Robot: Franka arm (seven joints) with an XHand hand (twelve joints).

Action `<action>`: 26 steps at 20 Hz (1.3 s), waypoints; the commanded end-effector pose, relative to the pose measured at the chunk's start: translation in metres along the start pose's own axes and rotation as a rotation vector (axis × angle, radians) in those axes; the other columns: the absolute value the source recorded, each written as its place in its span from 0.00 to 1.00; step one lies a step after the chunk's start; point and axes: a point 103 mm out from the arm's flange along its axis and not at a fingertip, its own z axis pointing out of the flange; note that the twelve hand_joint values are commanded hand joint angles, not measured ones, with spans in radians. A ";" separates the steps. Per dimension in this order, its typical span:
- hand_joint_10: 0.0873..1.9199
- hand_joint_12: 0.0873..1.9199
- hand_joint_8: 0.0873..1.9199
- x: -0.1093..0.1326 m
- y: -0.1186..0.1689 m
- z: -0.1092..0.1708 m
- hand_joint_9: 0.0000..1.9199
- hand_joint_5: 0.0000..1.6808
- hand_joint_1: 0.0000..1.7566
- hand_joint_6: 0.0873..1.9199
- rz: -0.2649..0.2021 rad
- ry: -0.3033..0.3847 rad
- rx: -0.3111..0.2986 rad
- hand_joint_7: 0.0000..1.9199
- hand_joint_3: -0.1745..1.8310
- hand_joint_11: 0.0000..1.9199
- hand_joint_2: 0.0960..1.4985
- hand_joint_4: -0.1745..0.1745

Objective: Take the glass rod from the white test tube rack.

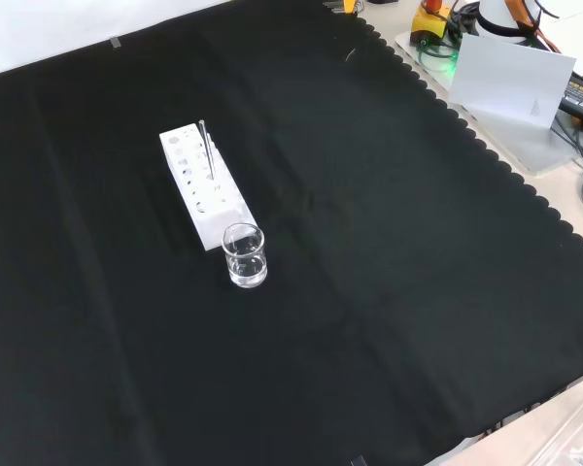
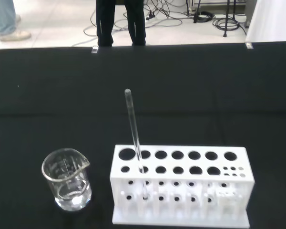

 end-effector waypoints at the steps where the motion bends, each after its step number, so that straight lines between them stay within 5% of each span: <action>1: 0.43 0.74 0.37 -0.004 0.029 0.023 0.07 0.10 0.35 0.00 -0.024 0.024 -0.013 0.00 0.22 0.00 0.59 0.03; 10: 0.43 0.74 0.40 -0.006 0.056 0.047 0.11 0.12 0.36 0.00 -0.018 -0.046 -0.006 0.01 0.24 0.02 0.58 0.02; 12: 0.43 0.74 0.40 0.001 0.063 0.052 0.11 0.13 0.36 0.00 -0.056 -0.039 -0.026 0.02 0.24 0.03 0.58 0.01; 14: 0.43 0.74 0.41 0.004 0.072 0.055 0.11 0.13 0.36 0.00 -0.127 -0.026 0.032 0.02 0.24 0.03 0.58 0.01; 26: 0.44 0.73 0.42 0.027 0.116 0.097 0.16 0.15 0.36 0.00 -0.137 -0.056 0.038 0.05 0.27 0.07 0.57 0.00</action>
